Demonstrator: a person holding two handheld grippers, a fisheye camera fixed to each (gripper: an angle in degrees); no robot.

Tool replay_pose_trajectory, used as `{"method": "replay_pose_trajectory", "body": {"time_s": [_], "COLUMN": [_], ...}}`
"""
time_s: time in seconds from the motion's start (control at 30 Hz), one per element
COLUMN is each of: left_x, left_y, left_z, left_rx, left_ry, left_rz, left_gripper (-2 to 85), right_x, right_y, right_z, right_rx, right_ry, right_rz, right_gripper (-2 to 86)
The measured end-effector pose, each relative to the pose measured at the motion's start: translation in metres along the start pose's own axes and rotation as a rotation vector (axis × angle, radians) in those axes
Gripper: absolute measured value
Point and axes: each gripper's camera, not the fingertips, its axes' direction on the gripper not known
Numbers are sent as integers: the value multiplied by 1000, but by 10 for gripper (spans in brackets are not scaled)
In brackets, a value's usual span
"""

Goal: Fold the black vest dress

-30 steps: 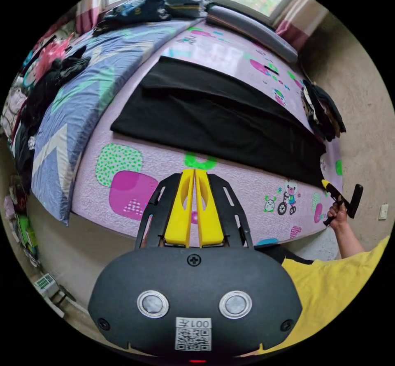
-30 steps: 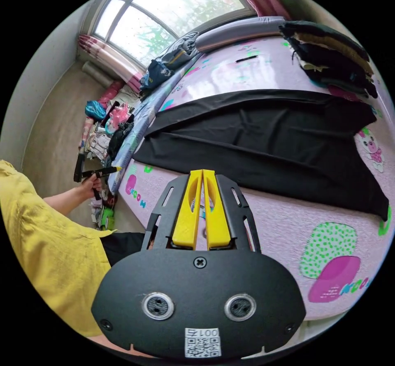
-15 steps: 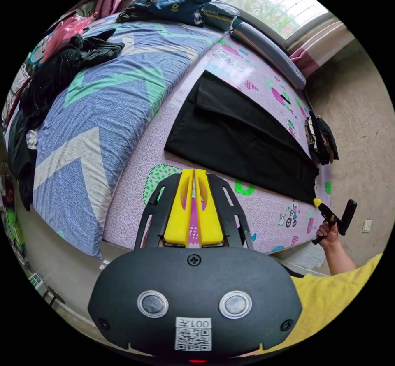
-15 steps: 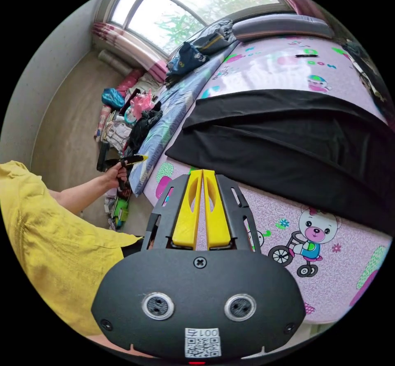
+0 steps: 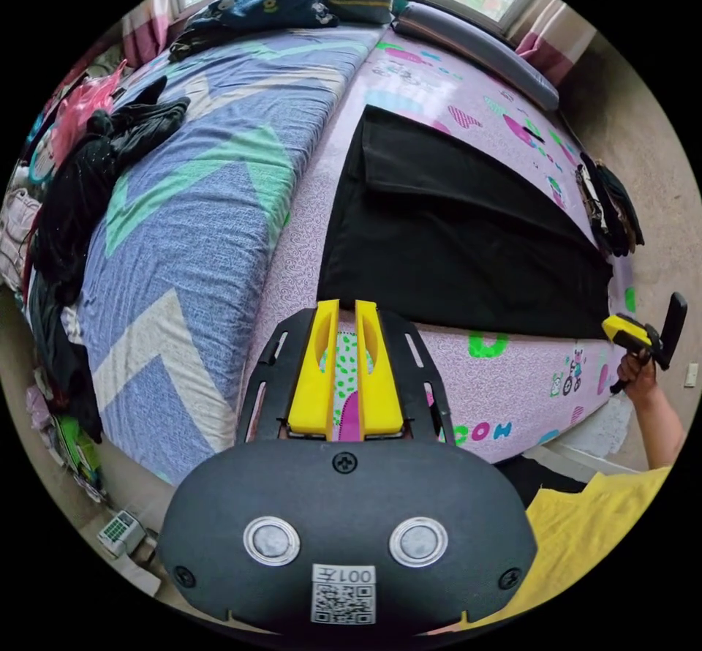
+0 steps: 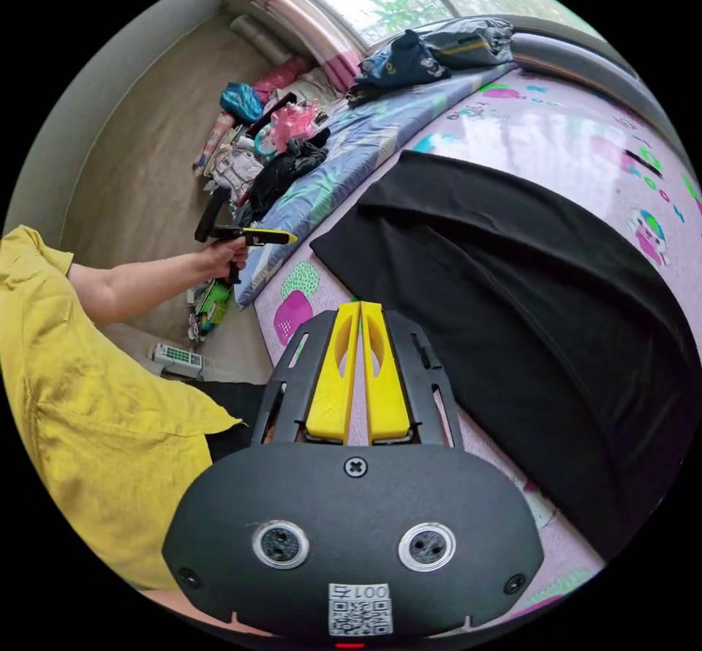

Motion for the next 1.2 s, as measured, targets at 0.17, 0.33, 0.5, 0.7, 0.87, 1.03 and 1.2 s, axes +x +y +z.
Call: {"method": "replay_pose_trajectory", "body": {"time_s": [0.17, 0.33, 0.5, 0.7, 0.87, 1.03, 1.2], "left_x": [-25, -45, -56, -62, -58, -60, -71], "left_y": [-38, -65, -79, -89, -97, -101, -102], "left_z": [39, 69, 85, 104, 120, 133, 147], "left_rx": [-33, -82, -86, -95, -83, -104, -106], "left_ry": [56, 116, 101, 146, 118, 88, 118], "left_rz": [52, 89, 139, 160, 198, 222, 179], "left_gripper": [0, 4, 12, 20, -9, -13, -12], "right_x": [-27, -49, -56, -54, -56, -68, -64], "right_y": [-72, -118, -145, -182, -223, -259, -289], "right_z": [42, 72, 77, 86, 117, 123, 112], "right_rx": [-39, -52, -75, -101, -158, -155, -154], "right_ry": [-1, -48, -31, -31, -53, -84, -113], "right_rz": [-42, -21, 34, 71, 49, -6, -29], "right_gripper": [4, 4, 4, 3, 4, 4, 4]}}
